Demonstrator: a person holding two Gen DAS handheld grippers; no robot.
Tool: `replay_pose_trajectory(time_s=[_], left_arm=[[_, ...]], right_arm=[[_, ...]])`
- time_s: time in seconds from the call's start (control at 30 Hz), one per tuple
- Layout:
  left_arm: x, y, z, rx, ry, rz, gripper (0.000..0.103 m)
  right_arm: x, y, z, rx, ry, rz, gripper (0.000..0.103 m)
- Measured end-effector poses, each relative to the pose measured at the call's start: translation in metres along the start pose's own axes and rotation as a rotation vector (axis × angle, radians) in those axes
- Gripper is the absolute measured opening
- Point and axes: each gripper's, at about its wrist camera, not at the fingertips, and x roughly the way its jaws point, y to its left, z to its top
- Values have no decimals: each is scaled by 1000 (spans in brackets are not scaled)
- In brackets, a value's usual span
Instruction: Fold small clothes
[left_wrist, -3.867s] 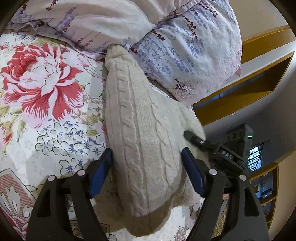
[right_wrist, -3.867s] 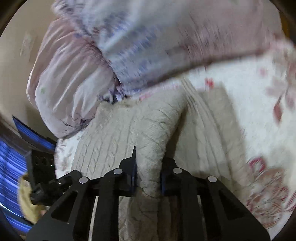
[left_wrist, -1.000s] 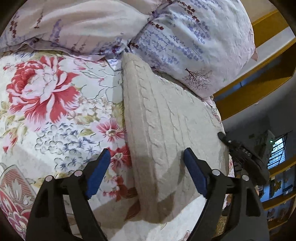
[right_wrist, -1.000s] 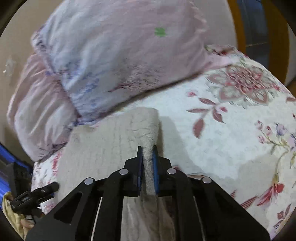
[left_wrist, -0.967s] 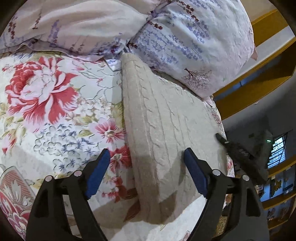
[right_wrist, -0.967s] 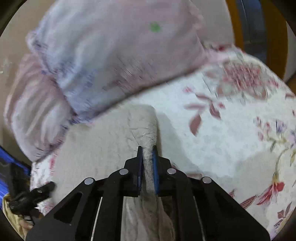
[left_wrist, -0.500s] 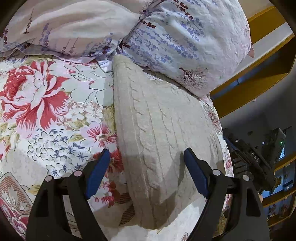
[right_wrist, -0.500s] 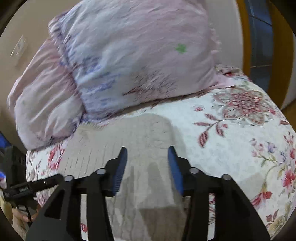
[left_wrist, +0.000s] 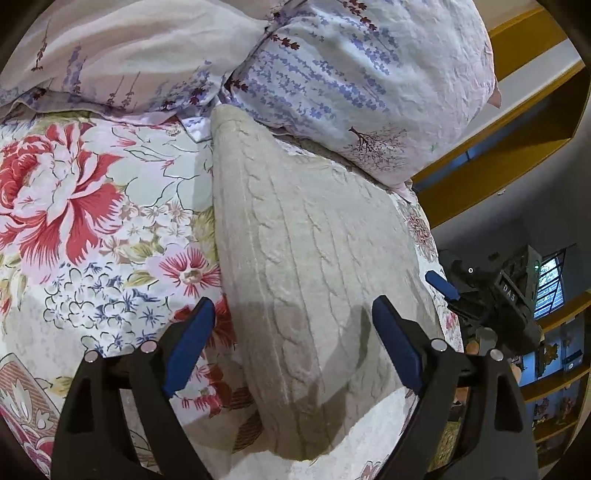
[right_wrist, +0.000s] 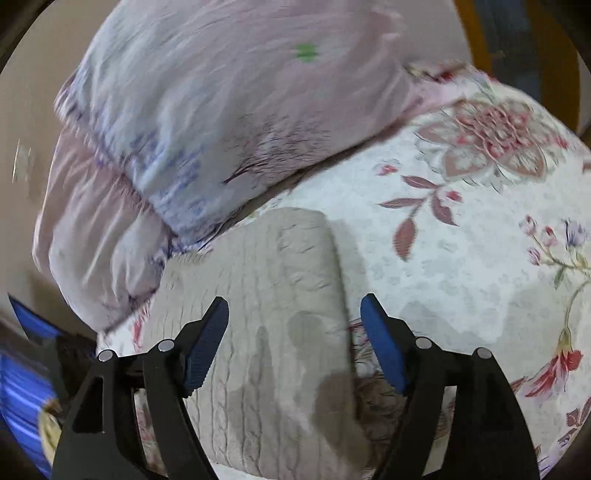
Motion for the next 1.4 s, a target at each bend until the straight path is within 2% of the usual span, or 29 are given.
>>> replay_pose_trajectory(time_s=[0.1, 0.23, 0.37, 0.57, 0.67, 0.73, 0.87, 1.07, 1.2, 1.3, 1.4], left_arm=[[3, 4, 1, -13, 8, -3, 87], [7, 5, 0, -14, 17, -8, 87], [12, 3, 3, -16, 25, -24, 87], [19, -1, 8, -8, 25, -34, 86], [19, -3, 8, 5, 27, -29, 85], [21, -6, 10, 18, 26, -20, 85], [26, -7, 15, 12, 23, -27, 85], [28, 3, 19, -52, 21, -78, 71], [24, 4, 18, -51, 6, -88, 56], [16, 1, 14, -18, -12, -72, 44], [8, -9, 10, 52, -30, -14, 41]], right_arm=[[11, -14, 6, 57, 49, 44, 77], [28, -25, 3, 89, 111, 59, 77], [36, -27, 3, 100, 143, 88, 77], [40, -19, 4, 56, 147, 110, 76], [43, -16, 4, 46, 155, 127, 70], [46, -13, 3, 47, 169, 149, 61], [48, -9, 2, 27, 178, 176, 59], [52, -7, 0, 13, 198, 207, 50], [54, -7, -3, 18, 202, 239, 36], [49, -3, -4, 8, 191, 243, 31], [45, 2, -6, -5, 178, 238, 29]])
